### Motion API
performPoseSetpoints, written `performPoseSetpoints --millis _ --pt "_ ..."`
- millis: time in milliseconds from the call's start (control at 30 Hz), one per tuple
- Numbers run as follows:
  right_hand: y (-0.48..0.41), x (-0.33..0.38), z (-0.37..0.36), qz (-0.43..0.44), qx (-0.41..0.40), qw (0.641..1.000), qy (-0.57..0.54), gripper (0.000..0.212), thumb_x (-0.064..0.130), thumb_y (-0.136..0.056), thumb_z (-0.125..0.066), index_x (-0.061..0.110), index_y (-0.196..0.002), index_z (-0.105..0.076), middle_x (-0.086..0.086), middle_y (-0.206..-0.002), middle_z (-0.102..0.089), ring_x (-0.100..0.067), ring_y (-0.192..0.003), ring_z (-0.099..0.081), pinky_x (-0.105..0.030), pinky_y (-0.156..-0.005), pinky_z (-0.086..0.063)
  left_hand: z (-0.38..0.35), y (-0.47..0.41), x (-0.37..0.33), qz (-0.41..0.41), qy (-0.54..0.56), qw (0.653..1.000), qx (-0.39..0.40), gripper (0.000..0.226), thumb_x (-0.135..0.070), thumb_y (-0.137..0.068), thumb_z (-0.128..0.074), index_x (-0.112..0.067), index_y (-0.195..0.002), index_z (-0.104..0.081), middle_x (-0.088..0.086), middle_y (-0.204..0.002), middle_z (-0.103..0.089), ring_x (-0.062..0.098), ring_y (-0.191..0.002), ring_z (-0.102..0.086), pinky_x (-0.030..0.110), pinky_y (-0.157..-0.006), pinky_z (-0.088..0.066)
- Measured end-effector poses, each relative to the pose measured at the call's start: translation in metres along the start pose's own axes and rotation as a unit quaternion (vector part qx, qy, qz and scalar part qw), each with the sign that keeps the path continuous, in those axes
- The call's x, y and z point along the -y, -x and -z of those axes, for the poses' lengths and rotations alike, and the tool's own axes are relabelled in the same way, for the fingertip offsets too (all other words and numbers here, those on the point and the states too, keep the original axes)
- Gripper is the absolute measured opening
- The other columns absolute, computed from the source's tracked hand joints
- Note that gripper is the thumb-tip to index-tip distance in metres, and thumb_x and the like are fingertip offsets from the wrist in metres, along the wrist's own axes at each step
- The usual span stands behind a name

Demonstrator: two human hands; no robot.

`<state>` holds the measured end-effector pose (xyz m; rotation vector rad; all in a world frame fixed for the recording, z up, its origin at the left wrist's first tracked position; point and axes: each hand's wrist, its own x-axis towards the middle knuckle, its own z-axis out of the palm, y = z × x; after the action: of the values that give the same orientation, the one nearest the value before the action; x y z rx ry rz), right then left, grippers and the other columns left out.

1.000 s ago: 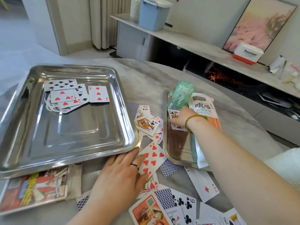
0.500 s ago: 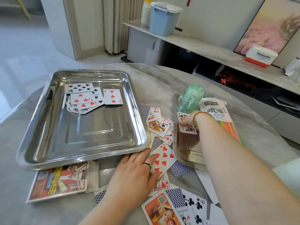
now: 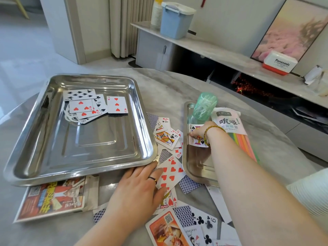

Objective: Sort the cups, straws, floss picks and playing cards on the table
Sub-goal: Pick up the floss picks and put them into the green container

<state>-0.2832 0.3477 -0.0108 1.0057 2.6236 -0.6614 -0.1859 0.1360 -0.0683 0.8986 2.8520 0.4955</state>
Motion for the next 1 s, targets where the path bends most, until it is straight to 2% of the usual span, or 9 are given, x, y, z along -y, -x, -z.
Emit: performPoseSetpoints --millis 200,300,400,500,600,700,833,900,1000 --pt "0.002 -0.015 -0.008 0.064 -0.085 0.985 -0.134 0.019 0.001 -0.088 -0.049 -0.005 -0.101 -0.063 -0.015 -0.089 -0.056 -0.023 -0.073 -0.049 -0.023 -0.049 -0.034 0.003 0.002 -0.001 -0.008 0.004 1.0 -0.011 0.044 -0.045 -0.076 -0.032 -0.031 -0.082 -0.073 -0.015 -0.09 -0.07 0.002 -0.079 -0.067 0.02 -0.066 -0.054" --pt "0.015 -0.018 -0.004 0.104 -0.143 0.961 -0.214 0.022 -0.002 -0.088 -0.045 -0.003 -0.098 -0.065 -0.016 -0.09 -0.06 -0.026 -0.076 -0.051 -0.025 -0.061 -0.043 0.005 0.005 0.0 -0.019 0.012 0.999 -0.026 0.038 -0.039 -0.079 -0.033 -0.03 -0.071 -0.07 -0.015 -0.076 -0.065 0.005 -0.069 -0.063 0.018 -0.069 -0.048" --pt "0.034 -0.02 0.007 0.146 -0.159 0.948 -0.235 0.024 0.001 -0.091 -0.044 -0.003 -0.105 -0.063 -0.009 -0.088 -0.058 -0.021 -0.074 -0.05 -0.005 -0.043 -0.035 0.013 0.007 -0.006 -0.026 -0.003 0.998 -0.054 0.039 -0.034 -0.091 -0.03 -0.026 -0.087 -0.068 -0.013 -0.088 -0.061 0.009 -0.084 -0.057 0.019 -0.08 -0.039" --pt "0.053 -0.025 0.014 0.149 -0.086 0.948 -0.267 0.022 0.002 -0.09 -0.048 0.0 -0.108 -0.061 0.0 -0.071 -0.056 -0.009 -0.054 -0.048 -0.006 -0.04 -0.036 0.01 0.009 -0.006 -0.031 -0.03 0.998 -0.035 0.041 -0.035 -0.099 -0.019 -0.021 -0.123 -0.049 -0.007 -0.122 -0.051 0.013 -0.113 -0.044 0.024 -0.095 -0.033" --pt "0.078 -0.034 0.01 0.146 0.063 0.961 -0.225 0.021 0.0 -0.087 -0.053 0.003 -0.107 -0.06 0.0 -0.064 -0.056 -0.003 -0.042 -0.053 -0.011 -0.041 -0.04 0.014 0.01 -0.007 -0.01 -0.021 1.0 0.016 0.041 -0.037 -0.099 -0.02 -0.02 -0.122 -0.05 -0.006 -0.121 -0.053 0.012 -0.113 -0.046 0.024 -0.092 -0.038" --pt "0.098 -0.039 -0.003 0.157 0.129 0.965 -0.166 0.015 -0.002 -0.087 -0.055 0.006 -0.099 -0.057 0.002 -0.064 -0.054 0.007 -0.031 -0.047 -0.007 -0.035 -0.033 0.023 0.013 -0.006 0.008 -0.002 1.0 0.029 0.041 -0.036 -0.099 -0.023 -0.016 -0.112 -0.056 -0.002 -0.114 -0.058 0.015 -0.108 -0.05 0.027 -0.09 -0.042" --pt "0.11 -0.039 -0.023 0.177 0.15 0.967 -0.101 0.025 0.003 -0.087 -0.057 0.0 -0.112 -0.058 0.005 -0.074 -0.055 0.002 -0.056 -0.055 -0.006 -0.047 -0.039 0.044 0.018 0.003 -0.033 -0.014 0.999 0.007 0.04 -0.036 -0.098 -0.026 -0.014 -0.112 -0.058 -0.001 -0.113 -0.06 0.016 -0.104 -0.054 0.029 -0.091 -0.044" --pt "0.115 -0.035 -0.027 0.202 0.105 0.971 -0.075 0.027 0.01 -0.087 -0.057 0.006 -0.114 -0.058 0.004 -0.082 -0.054 -0.008 -0.076 -0.053 -0.013 -0.062 -0.041 0.061 0.027 0.015 -0.045 0.0 0.996 -0.078 0.03 -0.033 -0.096 -0.037 -0.022 -0.104 -0.064 -0.01 -0.105 -0.063 0.007 -0.098 -0.057 0.019 -0.086 -0.044" --pt "0.116 -0.029 -0.027 0.215 0.024 0.974 -0.067 0.027 0.015 -0.088 -0.056 0.009 -0.115 -0.057 0.0 -0.095 -0.054 -0.014 -0.093 -0.054 -0.018 -0.077 -0.038 0.085 0.041 0.047 -0.061 -0.031 0.971 -0.229 0.017 -0.033 -0.074 -0.054 -0.03 -0.069 -0.07 -0.017 -0.07 -0.066 0.0 -0.073 -0.058 0.012 -0.063 -0.045"
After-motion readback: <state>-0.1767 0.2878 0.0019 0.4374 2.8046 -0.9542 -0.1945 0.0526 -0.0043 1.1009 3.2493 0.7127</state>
